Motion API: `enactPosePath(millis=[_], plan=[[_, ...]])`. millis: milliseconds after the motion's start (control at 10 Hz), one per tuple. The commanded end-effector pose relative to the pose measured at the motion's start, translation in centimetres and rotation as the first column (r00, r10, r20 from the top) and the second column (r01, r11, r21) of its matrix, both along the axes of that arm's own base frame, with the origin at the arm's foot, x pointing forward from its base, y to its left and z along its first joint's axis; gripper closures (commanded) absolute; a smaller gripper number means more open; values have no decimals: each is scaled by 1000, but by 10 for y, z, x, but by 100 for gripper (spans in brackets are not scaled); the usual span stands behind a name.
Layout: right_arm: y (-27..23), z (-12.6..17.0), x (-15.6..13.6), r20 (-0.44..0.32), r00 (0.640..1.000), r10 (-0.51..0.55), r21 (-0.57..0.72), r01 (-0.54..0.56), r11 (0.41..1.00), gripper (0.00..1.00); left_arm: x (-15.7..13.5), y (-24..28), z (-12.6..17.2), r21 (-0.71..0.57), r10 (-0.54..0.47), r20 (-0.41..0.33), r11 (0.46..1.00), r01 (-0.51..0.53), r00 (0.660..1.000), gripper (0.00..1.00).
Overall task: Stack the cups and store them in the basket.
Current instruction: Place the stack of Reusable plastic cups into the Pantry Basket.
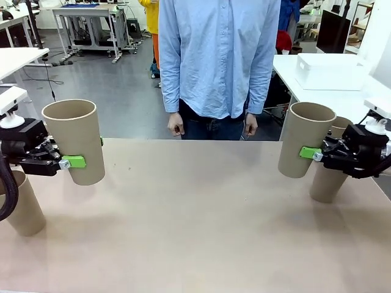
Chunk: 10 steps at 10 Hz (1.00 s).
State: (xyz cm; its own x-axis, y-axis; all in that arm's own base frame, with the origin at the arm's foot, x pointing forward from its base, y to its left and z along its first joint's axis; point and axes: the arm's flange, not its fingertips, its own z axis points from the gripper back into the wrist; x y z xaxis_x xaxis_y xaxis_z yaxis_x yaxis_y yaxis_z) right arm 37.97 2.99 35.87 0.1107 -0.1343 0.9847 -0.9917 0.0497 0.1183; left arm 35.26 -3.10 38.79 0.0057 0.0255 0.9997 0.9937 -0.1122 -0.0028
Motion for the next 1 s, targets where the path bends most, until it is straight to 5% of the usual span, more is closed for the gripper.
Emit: enactPosePath(millis=[0, 900], plan=[[0, 3, 1, 7, 1000, -9, 8, 9, 1000, 13, 0, 0, 3, -5, 3, 0, 1000, -3, 1000, 17], [0, 3, 1, 7, 1000, -9, 8, 9, 1000, 13, 0, 0, 3, -5, 3, 0, 1000, -3, 1000, 17]])
